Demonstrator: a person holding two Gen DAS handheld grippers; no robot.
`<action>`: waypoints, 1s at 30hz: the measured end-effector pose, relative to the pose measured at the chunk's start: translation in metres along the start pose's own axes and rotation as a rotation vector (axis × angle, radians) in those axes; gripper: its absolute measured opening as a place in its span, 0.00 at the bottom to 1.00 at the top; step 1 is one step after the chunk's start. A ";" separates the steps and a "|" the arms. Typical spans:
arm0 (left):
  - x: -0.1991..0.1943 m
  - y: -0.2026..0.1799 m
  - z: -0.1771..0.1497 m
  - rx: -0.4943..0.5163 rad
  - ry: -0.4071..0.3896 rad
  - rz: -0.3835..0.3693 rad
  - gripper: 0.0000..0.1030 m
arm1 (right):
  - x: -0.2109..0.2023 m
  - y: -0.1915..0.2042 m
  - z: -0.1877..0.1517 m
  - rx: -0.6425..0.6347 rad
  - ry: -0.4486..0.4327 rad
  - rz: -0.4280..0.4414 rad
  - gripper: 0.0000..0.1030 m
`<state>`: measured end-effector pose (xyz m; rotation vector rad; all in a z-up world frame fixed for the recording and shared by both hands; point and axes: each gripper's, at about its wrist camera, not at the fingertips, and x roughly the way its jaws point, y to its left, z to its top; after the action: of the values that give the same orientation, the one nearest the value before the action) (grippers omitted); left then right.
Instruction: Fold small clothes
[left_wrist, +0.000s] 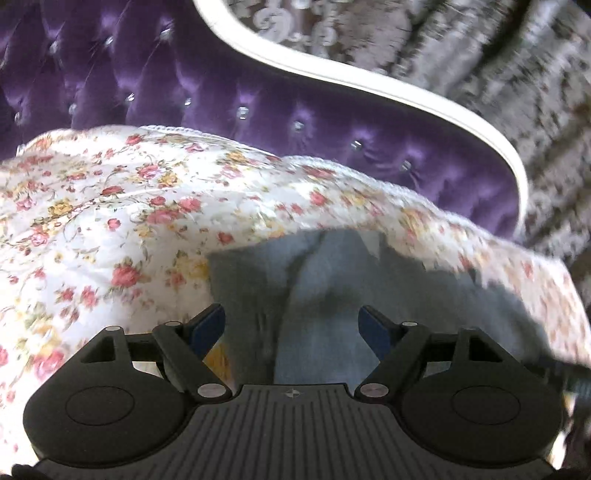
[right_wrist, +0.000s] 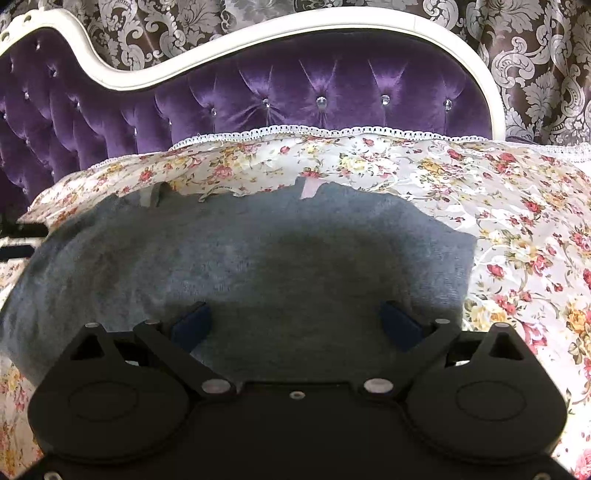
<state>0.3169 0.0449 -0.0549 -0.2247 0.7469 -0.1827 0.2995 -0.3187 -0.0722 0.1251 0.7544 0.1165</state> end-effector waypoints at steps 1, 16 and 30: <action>-0.006 -0.004 -0.006 0.016 0.002 -0.002 0.76 | -0.003 -0.003 0.002 0.016 -0.012 0.005 0.97; 0.007 -0.108 -0.011 0.233 0.041 -0.070 0.76 | -0.025 -0.121 -0.002 0.602 -0.040 0.167 1.00; 0.052 -0.133 -0.017 0.349 0.185 0.028 0.77 | -0.029 -0.132 -0.006 0.657 -0.019 0.226 1.00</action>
<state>0.3315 -0.0982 -0.0659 0.1366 0.8872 -0.3060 0.2828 -0.4528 -0.0775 0.8361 0.7354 0.0784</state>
